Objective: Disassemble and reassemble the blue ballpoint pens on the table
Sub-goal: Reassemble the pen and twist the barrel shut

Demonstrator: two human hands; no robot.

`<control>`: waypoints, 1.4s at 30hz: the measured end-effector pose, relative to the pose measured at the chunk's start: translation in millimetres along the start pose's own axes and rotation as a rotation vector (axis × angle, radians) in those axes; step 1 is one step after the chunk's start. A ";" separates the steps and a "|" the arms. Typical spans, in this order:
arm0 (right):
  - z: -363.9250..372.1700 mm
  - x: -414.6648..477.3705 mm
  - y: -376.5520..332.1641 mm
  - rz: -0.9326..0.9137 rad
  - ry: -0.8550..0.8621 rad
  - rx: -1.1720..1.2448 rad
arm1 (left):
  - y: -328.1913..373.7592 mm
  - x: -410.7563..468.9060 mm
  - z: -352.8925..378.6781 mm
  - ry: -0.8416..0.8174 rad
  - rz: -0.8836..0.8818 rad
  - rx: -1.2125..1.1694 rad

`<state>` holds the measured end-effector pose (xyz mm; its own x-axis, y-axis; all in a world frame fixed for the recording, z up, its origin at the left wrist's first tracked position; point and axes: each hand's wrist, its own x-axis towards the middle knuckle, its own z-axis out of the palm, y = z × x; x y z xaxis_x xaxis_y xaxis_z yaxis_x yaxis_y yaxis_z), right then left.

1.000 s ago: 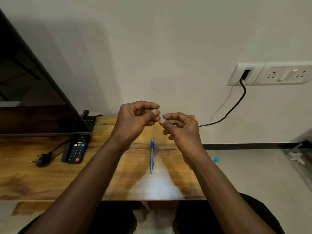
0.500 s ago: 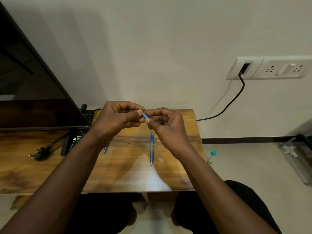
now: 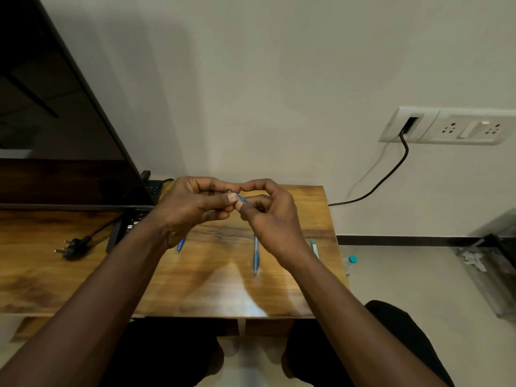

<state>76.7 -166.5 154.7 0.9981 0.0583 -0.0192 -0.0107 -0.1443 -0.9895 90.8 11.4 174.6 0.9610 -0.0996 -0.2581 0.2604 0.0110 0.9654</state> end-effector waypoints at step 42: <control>-72.8 35.6 -1.6 0.114 0.307 1.630 | -35.8 -6.1 149.3 0.222 0.031 -0.567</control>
<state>116.6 -236.1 166.0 0.9597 -0.0922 -0.2656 0.0702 0.9934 -0.0911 61.7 -136.9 147.0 0.9495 0.1181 -0.2906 0.1827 0.5448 0.8184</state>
